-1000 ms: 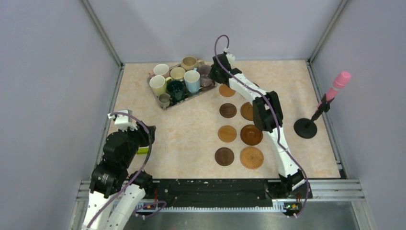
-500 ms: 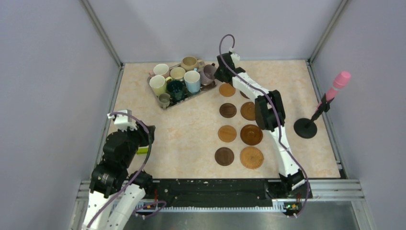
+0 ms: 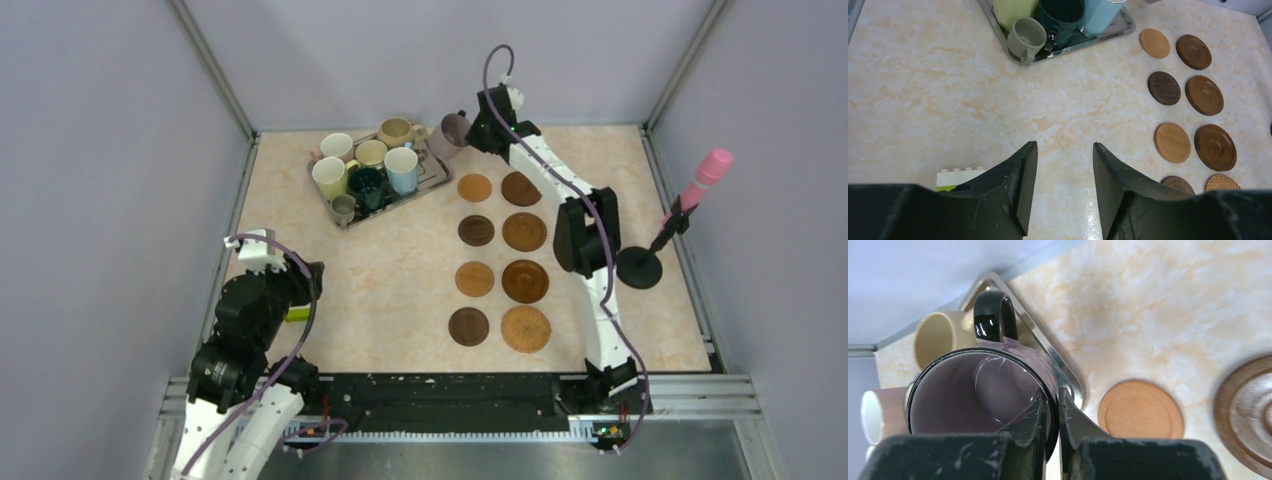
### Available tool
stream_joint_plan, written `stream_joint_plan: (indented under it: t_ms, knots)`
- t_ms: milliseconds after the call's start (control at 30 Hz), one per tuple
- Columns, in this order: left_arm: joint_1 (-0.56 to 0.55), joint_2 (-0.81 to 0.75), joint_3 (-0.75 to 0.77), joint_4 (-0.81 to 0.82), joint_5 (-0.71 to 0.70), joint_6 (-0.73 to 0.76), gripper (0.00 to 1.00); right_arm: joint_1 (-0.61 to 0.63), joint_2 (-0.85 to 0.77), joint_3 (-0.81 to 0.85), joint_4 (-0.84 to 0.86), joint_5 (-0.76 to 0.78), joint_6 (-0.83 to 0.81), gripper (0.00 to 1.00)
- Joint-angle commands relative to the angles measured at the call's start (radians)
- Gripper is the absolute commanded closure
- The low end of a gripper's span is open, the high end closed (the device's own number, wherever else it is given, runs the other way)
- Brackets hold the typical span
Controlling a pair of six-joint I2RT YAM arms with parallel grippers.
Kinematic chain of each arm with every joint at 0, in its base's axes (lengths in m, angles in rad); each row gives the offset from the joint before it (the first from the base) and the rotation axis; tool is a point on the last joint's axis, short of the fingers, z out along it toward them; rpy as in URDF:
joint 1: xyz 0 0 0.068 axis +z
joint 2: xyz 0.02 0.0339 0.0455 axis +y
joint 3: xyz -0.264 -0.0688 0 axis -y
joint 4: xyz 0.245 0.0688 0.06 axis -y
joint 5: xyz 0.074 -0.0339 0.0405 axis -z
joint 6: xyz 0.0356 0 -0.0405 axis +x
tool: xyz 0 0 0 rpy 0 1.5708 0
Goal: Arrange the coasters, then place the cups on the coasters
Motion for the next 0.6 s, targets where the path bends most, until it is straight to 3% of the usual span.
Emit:
stream_joint_plan:
  t_ms: [0,300,567]
  knots:
    - [-0.004,-0.007,-0.003,0.035,-0.002,0.003,0.50,-0.009,-0.242,-0.006,0.014,0.038,-0.091,1.00]
    - [-0.004,-0.017,-0.005,0.040,0.010,0.006,0.49,-0.014,-0.506,-0.328,-0.036,0.256,-0.226,1.00]
    - [-0.004,-0.017,-0.006,0.044,0.015,0.007,0.49,-0.057,-0.528,-0.391,-0.083,0.355,-0.275,1.00]
